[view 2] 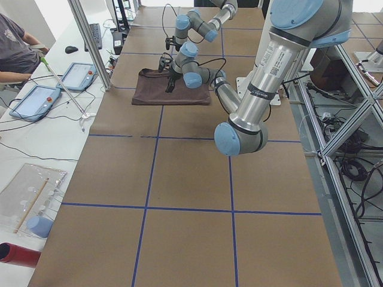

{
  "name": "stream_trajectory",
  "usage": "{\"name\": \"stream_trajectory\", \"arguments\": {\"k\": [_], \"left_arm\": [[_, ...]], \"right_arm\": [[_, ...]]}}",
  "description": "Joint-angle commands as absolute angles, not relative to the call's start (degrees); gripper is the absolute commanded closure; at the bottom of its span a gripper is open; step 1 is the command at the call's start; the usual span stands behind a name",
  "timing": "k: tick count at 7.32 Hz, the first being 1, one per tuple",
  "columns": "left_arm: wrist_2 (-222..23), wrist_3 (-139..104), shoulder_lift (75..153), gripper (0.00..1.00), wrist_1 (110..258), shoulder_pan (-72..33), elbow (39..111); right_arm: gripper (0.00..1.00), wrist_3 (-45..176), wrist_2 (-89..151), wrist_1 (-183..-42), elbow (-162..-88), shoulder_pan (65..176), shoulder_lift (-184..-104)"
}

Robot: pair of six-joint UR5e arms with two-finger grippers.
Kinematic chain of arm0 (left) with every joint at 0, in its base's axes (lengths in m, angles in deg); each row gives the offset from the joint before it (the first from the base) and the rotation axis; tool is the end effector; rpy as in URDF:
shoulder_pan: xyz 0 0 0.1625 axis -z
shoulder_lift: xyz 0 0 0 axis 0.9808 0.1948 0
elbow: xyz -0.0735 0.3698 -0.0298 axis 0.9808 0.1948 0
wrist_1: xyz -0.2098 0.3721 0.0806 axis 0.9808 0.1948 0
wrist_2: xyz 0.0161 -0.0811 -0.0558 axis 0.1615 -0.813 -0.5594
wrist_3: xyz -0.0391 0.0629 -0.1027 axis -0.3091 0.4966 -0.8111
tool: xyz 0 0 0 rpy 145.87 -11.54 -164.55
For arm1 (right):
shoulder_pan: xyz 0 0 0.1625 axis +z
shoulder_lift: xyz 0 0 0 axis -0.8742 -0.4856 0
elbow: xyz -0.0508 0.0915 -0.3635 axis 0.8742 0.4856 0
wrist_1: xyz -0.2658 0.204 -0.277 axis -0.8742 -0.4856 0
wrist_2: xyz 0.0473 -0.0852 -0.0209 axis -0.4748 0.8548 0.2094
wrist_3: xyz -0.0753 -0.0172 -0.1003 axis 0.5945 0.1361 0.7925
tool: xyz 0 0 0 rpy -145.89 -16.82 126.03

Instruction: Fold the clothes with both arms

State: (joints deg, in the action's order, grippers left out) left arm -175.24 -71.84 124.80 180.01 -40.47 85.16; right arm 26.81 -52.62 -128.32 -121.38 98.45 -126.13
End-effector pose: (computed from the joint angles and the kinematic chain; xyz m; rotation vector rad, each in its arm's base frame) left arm 0.4441 -0.5005 0.1821 0.4568 1.0255 -0.1974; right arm -0.5061 -0.5104 0.2534 0.1287 -0.6543 -0.0479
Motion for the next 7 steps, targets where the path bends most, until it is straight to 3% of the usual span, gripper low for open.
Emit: {"name": "stream_trajectory", "arguments": {"k": [1,7], "left_arm": [[-175.0,-71.6,124.9,0.0,181.0,-40.5,85.7],[-175.2,-71.5,124.7,0.0,181.0,-40.5,88.5]], "right_arm": [[0.0,28.7,-52.6,-126.0,-114.0,98.8,-122.1],[0.0,29.4,-60.4,-128.5,-109.2,98.6,-121.1]]}}
